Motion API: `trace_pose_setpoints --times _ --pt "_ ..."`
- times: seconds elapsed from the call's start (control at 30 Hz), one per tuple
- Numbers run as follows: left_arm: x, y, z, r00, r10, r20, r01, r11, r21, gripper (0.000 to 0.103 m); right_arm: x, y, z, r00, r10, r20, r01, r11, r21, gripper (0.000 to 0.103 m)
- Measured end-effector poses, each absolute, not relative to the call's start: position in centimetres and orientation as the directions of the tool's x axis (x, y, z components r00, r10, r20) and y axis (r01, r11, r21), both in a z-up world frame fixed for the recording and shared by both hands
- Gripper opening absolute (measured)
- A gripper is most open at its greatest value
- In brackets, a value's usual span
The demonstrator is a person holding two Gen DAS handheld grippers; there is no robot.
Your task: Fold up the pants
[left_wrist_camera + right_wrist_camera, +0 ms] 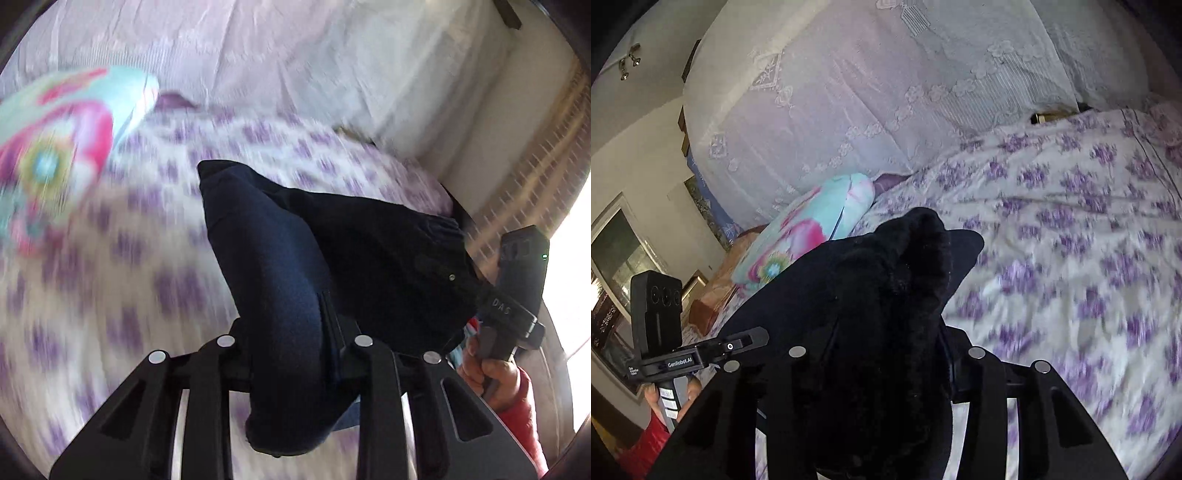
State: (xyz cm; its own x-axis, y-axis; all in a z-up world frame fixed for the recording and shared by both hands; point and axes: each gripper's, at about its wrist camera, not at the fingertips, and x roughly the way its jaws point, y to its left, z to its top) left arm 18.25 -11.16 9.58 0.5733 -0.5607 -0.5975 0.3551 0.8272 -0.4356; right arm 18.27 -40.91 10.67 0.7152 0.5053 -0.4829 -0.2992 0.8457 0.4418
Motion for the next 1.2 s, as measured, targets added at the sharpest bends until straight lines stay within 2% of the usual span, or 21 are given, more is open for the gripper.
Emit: trace_pose_setpoints --times 0.13,0.17,0.2,0.23,0.27,0.3,0.33,0.37,0.4,0.5,0.57,0.6,0.63,0.7,0.73,0.8,0.87,0.97,1.03,1.2 --pt "26.4 -11.9 9.4 0.640 -0.491 -0.591 0.308 0.869 -0.388 0.025 27.8 -41.1 10.4 0.752 0.475 -0.457 -0.270 0.854 0.444 0.044" --pt "28.1 -11.9 8.7 0.642 -0.471 -0.605 0.287 0.879 -0.380 0.028 29.8 -41.2 9.5 0.752 0.471 -0.461 -0.257 0.854 0.452 0.047" --pt "30.1 -12.0 7.4 0.642 -0.436 -0.630 0.255 0.897 -0.361 0.035 32.5 -41.3 7.7 0.747 0.449 -0.491 -0.225 0.865 0.449 0.055" --pt "31.8 -11.8 5.7 0.645 -0.383 -0.661 0.202 0.920 -0.336 0.038 34.3 -41.3 6.0 0.746 0.404 -0.530 -0.182 0.889 0.421 0.059" --pt "33.3 -11.6 3.3 0.640 -0.314 -0.701 0.131 0.944 -0.303 0.043 35.9 -41.3 3.7 0.756 0.293 -0.585 -0.096 0.934 0.344 0.062" --pt "34.3 -11.4 1.4 0.623 -0.262 -0.737 0.082 0.959 -0.271 0.043 36.5 -41.3 1.9 0.759 0.204 -0.619 -0.036 0.962 0.272 0.062" --pt "35.1 -11.1 -1.2 0.591 -0.216 -0.778 0.037 0.970 -0.241 0.045 36.8 -41.2 0.2 0.757 0.137 -0.639 0.004 0.977 0.214 0.068" --pt "34.8 -10.4 -2.3 0.613 -0.239 -0.753 0.039 0.961 -0.273 0.055 36.3 -41.7 -0.8 0.776 0.145 -0.614 0.003 0.972 0.233 0.079" --pt "34.3 -9.9 -2.5 0.641 -0.242 -0.728 0.043 0.959 -0.280 0.065 35.8 -43.0 -0.9 0.783 0.180 -0.595 0.015 0.951 0.308 0.081" --pt "33.2 -9.8 -1.7 0.669 -0.172 -0.723 0.009 0.975 -0.223 0.071 32.4 -45.6 0.9 0.854 0.099 -0.510 0.119 0.918 0.377 0.081" --pt "32.1 -10.0 -0.8 0.689 -0.167 -0.705 0.001 0.973 -0.229 0.070 30.3 -45.4 2.0 0.874 0.116 -0.473 0.082 0.923 0.376 0.085" --pt "31.8 -10.1 -0.7 0.692 -0.168 -0.702 0.004 0.973 -0.229 0.071 29.5 -44.3 1.9 0.859 0.112 -0.500 0.074 0.938 0.337 0.096" --pt "31.4 -10.6 -0.6 0.693 -0.143 -0.707 -0.003 0.980 -0.201 0.074 29.3 -43.2 1.3 0.829 0.099 -0.550 0.074 0.956 0.284 0.100" --pt "30.7 -11.6 -1.4 0.695 -0.018 -0.719 -0.051 0.996 -0.074 0.086 31.0 -39.9 -2.0 0.686 0.071 -0.724 0.025 0.992 0.122 0.099" --pt "30.0 -11.7 -1.5 0.698 0.010 -0.716 -0.066 0.997 -0.050 0.086 31.2 -39.3 -2.9 0.650 0.085 -0.756 0.001 0.994 0.112 0.099" --pt "27.8 -11.1 -0.7 0.703 -0.024 -0.710 -0.065 0.993 -0.097 0.087 29.2 -39.3 -1.2 0.697 0.022 -0.717 0.077 0.992 0.105 0.099" --pt "25.1 -10.8 0.3 0.714 -0.090 -0.695 -0.021 0.989 -0.149 0.087 25.2 -38.8 1.4 0.784 0.030 -0.620 0.080 0.986 0.149 0.099" --pt "19.6 -11.3 1.8 0.790 -0.023 -0.612 -0.014 0.998 -0.055 0.095 19.9 -36.8 3.1 0.852 0.084 -0.516 0.019 0.981 0.193 0.100" --pt "16.9 -12.0 2.3 0.821 0.007 -0.571 -0.007 1.000 0.001 0.096 16.3 -35.0 3.0 0.888 0.098 -0.450 -0.011 0.981 0.194 0.100" --pt "11.5 -12.8 3.3 0.865 0.018 -0.502 0.013 0.998 0.058 0.098 10.5 -33.3 4.1 0.936 0.015 -0.351 0.035 0.990 0.136 0.100"
